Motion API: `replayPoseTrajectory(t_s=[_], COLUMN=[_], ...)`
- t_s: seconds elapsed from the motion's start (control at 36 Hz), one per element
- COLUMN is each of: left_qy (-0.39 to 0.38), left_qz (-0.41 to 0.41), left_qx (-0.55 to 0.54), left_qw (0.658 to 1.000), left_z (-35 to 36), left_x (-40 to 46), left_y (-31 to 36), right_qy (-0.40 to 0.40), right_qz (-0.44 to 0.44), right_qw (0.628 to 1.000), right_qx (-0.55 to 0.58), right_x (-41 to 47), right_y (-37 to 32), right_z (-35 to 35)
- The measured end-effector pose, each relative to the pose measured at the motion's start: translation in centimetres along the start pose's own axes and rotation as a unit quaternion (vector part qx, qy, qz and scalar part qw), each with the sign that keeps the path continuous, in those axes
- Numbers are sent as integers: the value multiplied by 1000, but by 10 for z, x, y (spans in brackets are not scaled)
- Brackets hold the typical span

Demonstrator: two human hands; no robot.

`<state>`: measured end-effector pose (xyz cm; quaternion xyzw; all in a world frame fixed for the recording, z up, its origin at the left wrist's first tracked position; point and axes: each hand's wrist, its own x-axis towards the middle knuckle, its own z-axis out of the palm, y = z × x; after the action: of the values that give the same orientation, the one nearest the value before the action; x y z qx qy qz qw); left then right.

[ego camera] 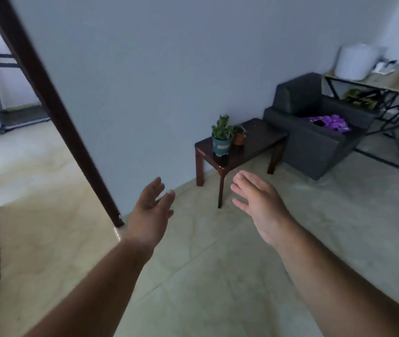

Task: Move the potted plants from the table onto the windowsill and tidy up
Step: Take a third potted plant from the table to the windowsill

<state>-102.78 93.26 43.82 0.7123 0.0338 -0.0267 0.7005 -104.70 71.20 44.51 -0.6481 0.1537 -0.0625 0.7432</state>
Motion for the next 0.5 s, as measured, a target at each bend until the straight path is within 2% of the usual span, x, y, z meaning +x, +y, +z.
replayPoseTrajectory(t_s=[0.25,0.5], left_qy=[-76,-85], left_qz=[-20,-42], left_qx=[53,23], left_qw=[995,995], left_z=[112,179], left_x=[63,167], left_y=[-9,-20], right_qy=[66,111], right_qz=[17,30], right_qw=[998,993], right_qx=[-3,-30], right_x=[55,148], right_y=[3,5], right_z=[-90,-136])
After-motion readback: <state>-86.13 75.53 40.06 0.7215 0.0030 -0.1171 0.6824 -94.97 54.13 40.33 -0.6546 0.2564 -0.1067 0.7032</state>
